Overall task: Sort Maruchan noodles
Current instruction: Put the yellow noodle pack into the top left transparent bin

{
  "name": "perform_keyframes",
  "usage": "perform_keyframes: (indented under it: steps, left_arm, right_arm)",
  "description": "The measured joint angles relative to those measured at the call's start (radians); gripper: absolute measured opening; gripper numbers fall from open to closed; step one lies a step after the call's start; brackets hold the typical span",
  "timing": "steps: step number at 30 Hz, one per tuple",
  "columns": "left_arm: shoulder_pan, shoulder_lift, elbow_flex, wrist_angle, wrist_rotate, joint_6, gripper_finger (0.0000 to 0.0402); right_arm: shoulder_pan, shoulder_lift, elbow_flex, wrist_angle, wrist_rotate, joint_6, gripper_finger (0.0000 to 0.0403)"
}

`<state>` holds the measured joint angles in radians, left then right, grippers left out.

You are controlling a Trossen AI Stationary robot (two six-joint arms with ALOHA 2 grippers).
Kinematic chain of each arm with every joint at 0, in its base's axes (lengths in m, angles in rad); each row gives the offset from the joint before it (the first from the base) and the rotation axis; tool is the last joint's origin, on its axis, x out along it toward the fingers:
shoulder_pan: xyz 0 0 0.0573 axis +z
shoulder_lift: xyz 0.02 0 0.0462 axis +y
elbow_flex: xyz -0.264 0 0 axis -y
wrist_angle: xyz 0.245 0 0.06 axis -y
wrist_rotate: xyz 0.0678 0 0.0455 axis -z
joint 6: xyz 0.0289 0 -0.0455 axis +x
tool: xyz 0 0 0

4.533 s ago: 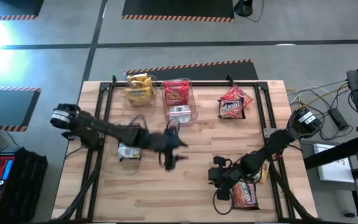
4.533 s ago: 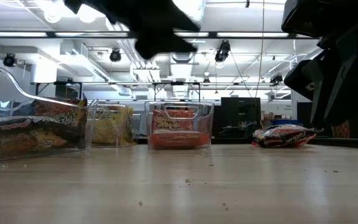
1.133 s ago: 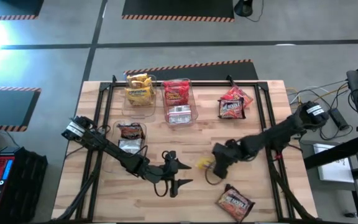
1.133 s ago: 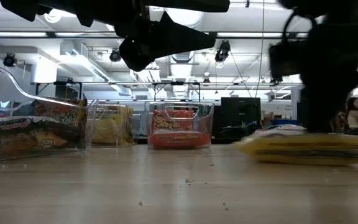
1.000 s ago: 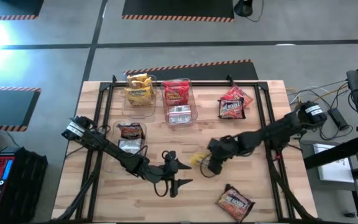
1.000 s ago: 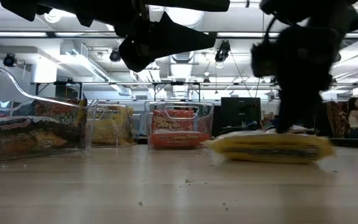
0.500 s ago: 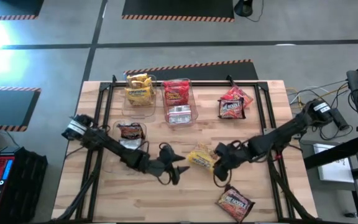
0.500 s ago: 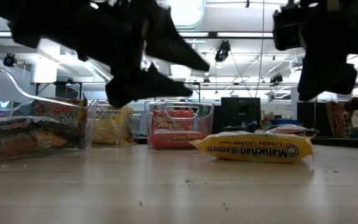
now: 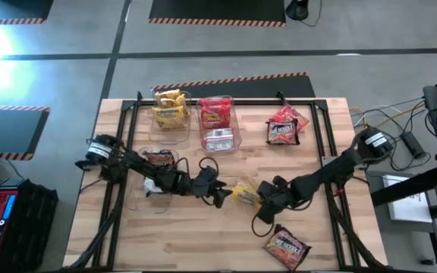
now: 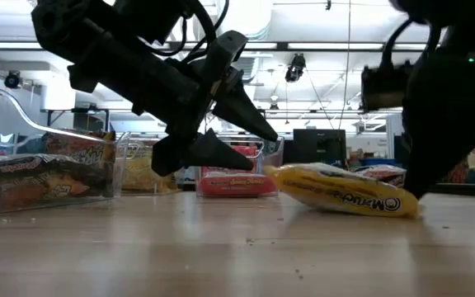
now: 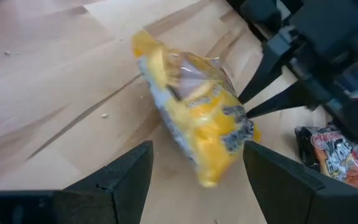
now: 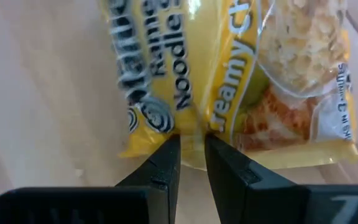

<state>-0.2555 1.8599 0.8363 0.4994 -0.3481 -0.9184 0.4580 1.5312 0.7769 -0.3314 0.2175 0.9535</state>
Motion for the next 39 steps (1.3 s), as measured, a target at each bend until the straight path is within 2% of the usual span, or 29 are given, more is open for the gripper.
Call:
perform_keyframes:
  steps: [9,17,22,32,39]
  left_arm:
    - [0.03,0.002,0.009,0.002,0.053,0.0,0.0233]
    - [0.06,0.057,0.071,0.006,0.13,0.006,0.0233]
    - [0.07,0.096,0.082,0.002,0.131,-0.054,0.0233]
    - [0.091,0.163,0.082,0.187,0.183,-0.143,0.0233]
    - [0.103,0.178,0.082,0.2,0.184,-0.171,0.0233]
  right_arm:
    - [0.0,0.081,0.003,0.011,0.039,-0.056,0.0068]
    - [0.0,0.077,0.002,0.013,0.08,-0.102,0.0068]
    - [0.0,0.074,0.001,0.013,0.092,-0.118,0.0068]
    - [0.0,0.101,0.0,0.032,0.124,-0.151,0.0068]
    - [-0.001,0.106,-0.001,0.111,0.185,-0.224,0.0068]
